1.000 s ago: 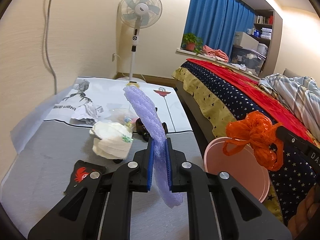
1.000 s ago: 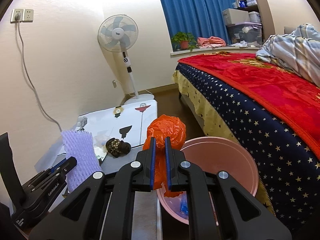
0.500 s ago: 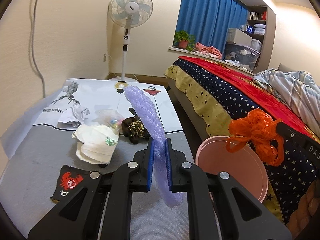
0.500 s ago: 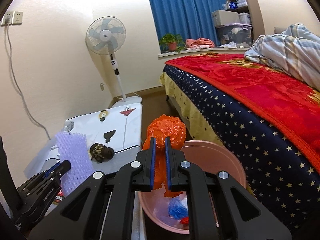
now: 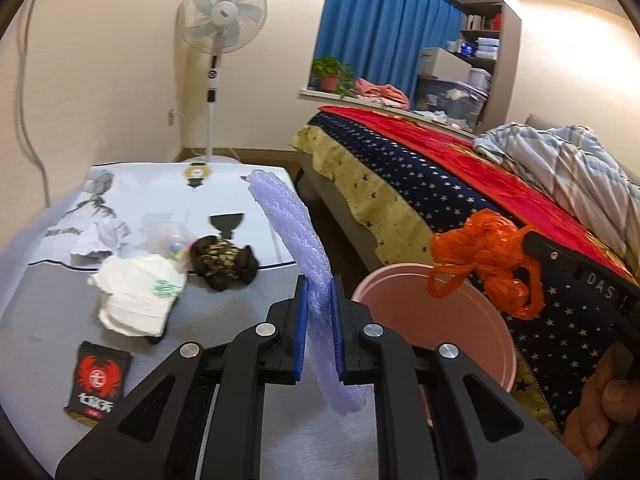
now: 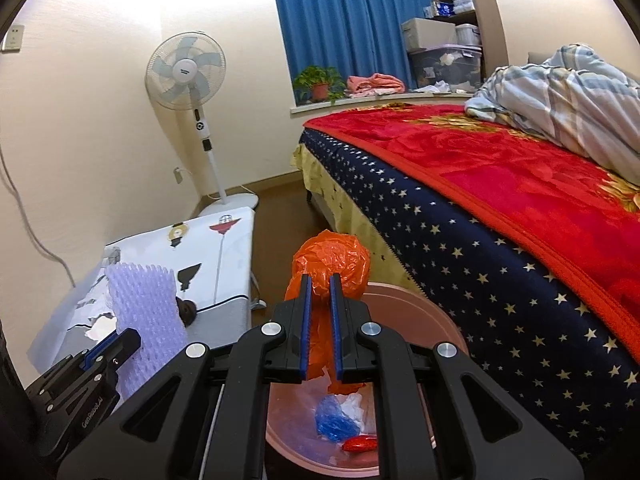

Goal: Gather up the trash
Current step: 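Carry the orange bag with the right gripper while the left gripper carries the foam net over the pink bin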

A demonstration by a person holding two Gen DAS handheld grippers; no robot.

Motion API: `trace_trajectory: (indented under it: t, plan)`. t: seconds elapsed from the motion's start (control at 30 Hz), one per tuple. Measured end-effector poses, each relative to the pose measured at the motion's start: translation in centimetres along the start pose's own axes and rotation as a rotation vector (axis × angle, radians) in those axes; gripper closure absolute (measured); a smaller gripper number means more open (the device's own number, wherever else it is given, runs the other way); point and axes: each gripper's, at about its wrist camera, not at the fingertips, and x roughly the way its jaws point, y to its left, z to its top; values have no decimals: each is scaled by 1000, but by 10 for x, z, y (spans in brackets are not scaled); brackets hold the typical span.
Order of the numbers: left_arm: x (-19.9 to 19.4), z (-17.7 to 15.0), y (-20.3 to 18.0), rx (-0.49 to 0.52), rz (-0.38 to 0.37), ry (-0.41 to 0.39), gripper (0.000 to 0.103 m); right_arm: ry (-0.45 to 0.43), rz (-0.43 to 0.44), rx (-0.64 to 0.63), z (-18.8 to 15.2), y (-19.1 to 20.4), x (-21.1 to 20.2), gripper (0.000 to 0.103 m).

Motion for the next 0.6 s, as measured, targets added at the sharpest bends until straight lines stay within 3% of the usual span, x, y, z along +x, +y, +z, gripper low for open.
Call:
trace_trajectory:
  t: [0.6]
  plan:
    - [43, -14, -58, 69, -131, 80, 92, 22, -143, 17, -2, -28, 5, 94]
